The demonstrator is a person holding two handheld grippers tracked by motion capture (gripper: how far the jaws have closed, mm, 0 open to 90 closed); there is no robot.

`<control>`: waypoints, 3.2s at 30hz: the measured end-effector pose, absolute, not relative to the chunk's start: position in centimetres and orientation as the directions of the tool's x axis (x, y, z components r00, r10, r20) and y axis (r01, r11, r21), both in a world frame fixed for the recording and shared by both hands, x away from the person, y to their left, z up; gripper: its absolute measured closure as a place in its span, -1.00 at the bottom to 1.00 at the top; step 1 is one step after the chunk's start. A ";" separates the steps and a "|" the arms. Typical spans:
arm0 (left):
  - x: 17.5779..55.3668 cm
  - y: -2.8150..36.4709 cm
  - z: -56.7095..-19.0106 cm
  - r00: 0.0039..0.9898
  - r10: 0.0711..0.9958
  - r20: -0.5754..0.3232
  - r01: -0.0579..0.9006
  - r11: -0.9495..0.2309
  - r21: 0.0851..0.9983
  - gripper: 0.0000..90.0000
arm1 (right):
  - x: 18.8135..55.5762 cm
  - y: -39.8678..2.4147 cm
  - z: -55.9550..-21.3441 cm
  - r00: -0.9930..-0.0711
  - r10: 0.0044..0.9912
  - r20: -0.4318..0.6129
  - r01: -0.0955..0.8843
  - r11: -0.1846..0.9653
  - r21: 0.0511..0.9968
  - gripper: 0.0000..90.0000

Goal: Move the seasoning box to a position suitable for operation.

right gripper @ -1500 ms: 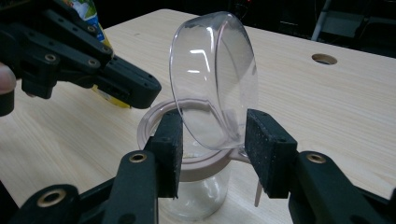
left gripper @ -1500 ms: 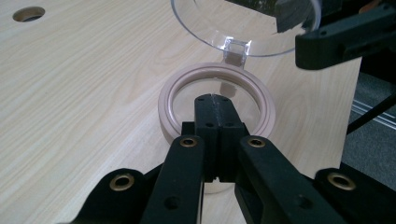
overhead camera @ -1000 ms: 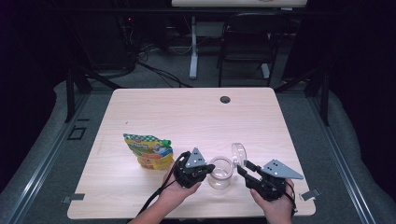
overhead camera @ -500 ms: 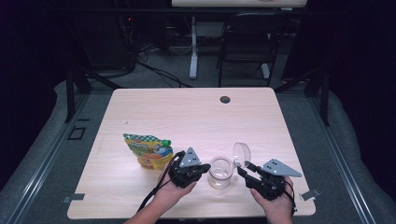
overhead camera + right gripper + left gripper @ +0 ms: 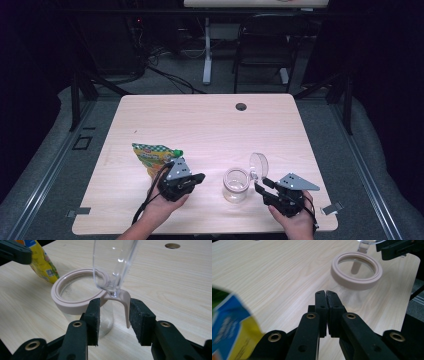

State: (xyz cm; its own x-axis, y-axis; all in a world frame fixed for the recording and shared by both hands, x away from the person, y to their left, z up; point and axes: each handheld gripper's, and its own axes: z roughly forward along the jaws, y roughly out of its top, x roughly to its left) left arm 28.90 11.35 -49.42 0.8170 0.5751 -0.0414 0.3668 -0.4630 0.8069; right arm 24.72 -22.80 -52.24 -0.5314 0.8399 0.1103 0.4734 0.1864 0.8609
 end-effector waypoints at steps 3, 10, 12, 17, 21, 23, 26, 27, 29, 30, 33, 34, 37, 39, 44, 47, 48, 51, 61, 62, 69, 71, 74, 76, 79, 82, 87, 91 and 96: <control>28.7 12.7 -49.6 0.807 0.589 -0.045 0.374 -0.450 0.811 0.94 | 25.0 -22.9 -52.7 -0.526 0.843 0.109 0.490 0.196 0.849 0.36; 28.1 15.4 -49.8 0.774 0.633 -0.034 0.381 -0.422 0.823 0.86 | 25.6 -22.9 -53.5 -0.505 0.857 0.098 0.517 0.210 0.830 0.42; 28.0 16.1 -49.9 0.766 0.642 -0.042 0.387 -0.408 0.827 0.83 | 25.9 -22.9 -53.8 -0.494 0.861 0.118 0.527 0.189 0.828 0.47; 27.8 17.7 -50.0 0.750 0.659 -0.064 0.395 -0.367 0.842 0.68 | 27.0 -22.7 -54.3 -0.504 0.851 0.149 0.558 0.189 0.808 0.66; 27.5 18.4 -50.1 0.732 0.678 -0.063 0.403 -0.357 0.843 0.60 | 27.6 -22.3 -54.4 -0.498 0.858 0.126 0.557 0.205 0.804 0.79; 27.3 18.8 -50.2 0.721 0.690 -0.068 0.410 -0.345 0.845 0.56 | 28.0 -22.3 -54.4 -0.505 0.853 0.135 0.556 0.202 0.807 0.80; 27.1 19.6 -50.1 0.707 0.703 -0.074 0.415 -0.328 0.849 0.50 | 28.6 -22.3 -54.5 -0.513 0.846 0.145 0.555 0.198 0.808 0.82; 27.0 19.8 -50.1 0.700 0.710 -0.075 0.417 -0.322 0.850 0.49 | 28.7 -22.3 -54.4 -0.512 0.846 0.147 0.557 0.197 0.807 0.83; 26.8 20.3 -50.1 0.688 0.721 -0.078 0.422 -0.311 0.852 0.47 | 29.0 -22.1 -54.5 -0.516 0.844 0.146 0.555 0.200 0.808 0.83; 26.7 20.6 -50.0 0.682 0.727 -0.079 0.424 -0.305 0.853 0.46 | 29.2 -22.0 -54.5 -0.515 0.845 0.143 0.552 0.199 0.809 0.83; 26.5 21.6 -50.0 0.662 0.745 -0.080 0.428 -0.288 0.857 0.43 | 29.7 -21.7 -54.5 -0.520 0.842 0.146 0.550 0.198 0.812 0.83; 26.5 21.9 -50.0 0.656 0.750 -0.082 0.428 -0.279 0.860 0.42 | 29.9 -21.7 -54.5 -0.519 0.842 0.146 0.550 0.198 0.811 0.83; 26.5 22.9 -50.0 0.627 0.775 -0.084 0.435 -0.258 0.862 0.37 | 30.5 -21.5 -54.6 -0.521 0.840 0.151 0.548 0.193 0.814 0.82; 26.6 23.6 -50.1 0.606 0.789 -0.097 0.444 -0.235 0.865 0.33 | 30.7 -21.4 -54.6 -0.521 0.840 0.155 0.548 0.190 0.815 0.82; 27.2 25.4 -50.5 0.578 0.810 -0.100 0.444 -0.209 0.871 0.19 | 30.9 -21.7 -54.4 -0.526 0.828 0.195 0.555 0.161 0.816 0.61; 27.6 26.3 -50.9 0.555 0.827 -0.084 0.438 -0.206 0.875 0.15 | 30.8 -21.8 -54.3 -0.525 0.828 0.197 0.555 0.157 0.817 0.57; 27.8 26.6 -51.0 0.559 0.826 -0.079 0.440 -0.214 0.872 0.14 | 30.7 -21.9 -54.2 -0.526 0.826 0.202 0.558 0.156 0.815 0.55; 28.5 27.1 -51.3 0.571 0.815 -0.096 0.442 -0.207 0.873 0.04 | 30.4 -22.0 -54.1 -0.523 0.829 0.198 0.552 0.153 0.820 0.53; 30.8 27.0 -51.6 0.637 0.761 -0.122 0.426 -0.215 0.879 -0.20 | 29.6 -22.4 -54.0 -0.521 0.832 0.190 0.544 0.153 0.825 0.48; 31.0 26.9 -51.7 0.638 0.760 -0.123 0.425 -0.215 0.880 -0.22 | 29.5 -22.5 -54.0 -0.521 0.833 0.187 0.545 0.156 0.824 0.48; 31.8 26.6 -52.1 0.659 0.736 -0.153 0.440 -0.212 0.873 -0.22 | 28.9 -23.1 -54.1 -0.508 0.840 0.190 0.545 0.143 0.826 0.45; 32.0 26.5 -52.1 0.674 0.722 -0.157 0.435 -0.216 0.874 -0.17 | 28.6 -23.2 -54.0 -0.503 0.843 0.189 0.546 0.141 0.826 0.45; 32.0 26.3 -52.1 0.685 0.714 -0.149 0.430 -0.231 0.873 -0.12 | 28.3 -23.5 -54.0 -0.499 0.847 0.185 0.538 0.135 0.832 0.43; 32.0 26.4 -52.0 0.685 0.712 -0.154 0.439 -0.234 0.868 -0.05 | 28.1 -23.8 -53.9 -0.490 0.853 0.182 0.539 0.132 0.832 0.43; 31.8 26.3 -51.9 0.689 0.706 -0.163 0.444 -0.234 0.865 0.01 | 28.0 -23.9 -53.8 -0.487 0.854 0.185 0.537 0.126 0.834 0.43; 31.4 26.1 -51.8 0.697 0.698 -0.162 0.444 -0.243 0.862 0.13 | 28.1 -24.0 -53.8 -0.482 0.856 0.188 0.537 0.119 0.835 0.43; 30.8 25.4 -51.7 0.711 0.686 -0.155 0.443 -0.266 0.856 0.28 | 28.3 -23.9 -53.9 -0.486 0.853 0.191 0.539 0.120 0.834 0.41; 30.4 24.9 -51.6 0.720 0.677 -0.151 0.438 -0.276 0.856 0.35 | 28.4 -23.8 -53.9 -0.487 0.853 0.191 0.541 0.122 0.832 0.40; 30.0 24.3 -51.6 0.741 0.649 -0.172 0.442 -0.277 0.853 0.47 | 28.5 -23.8 -53.9 -0.491 0.849 0.193 0.540 0.123 0.832 0.40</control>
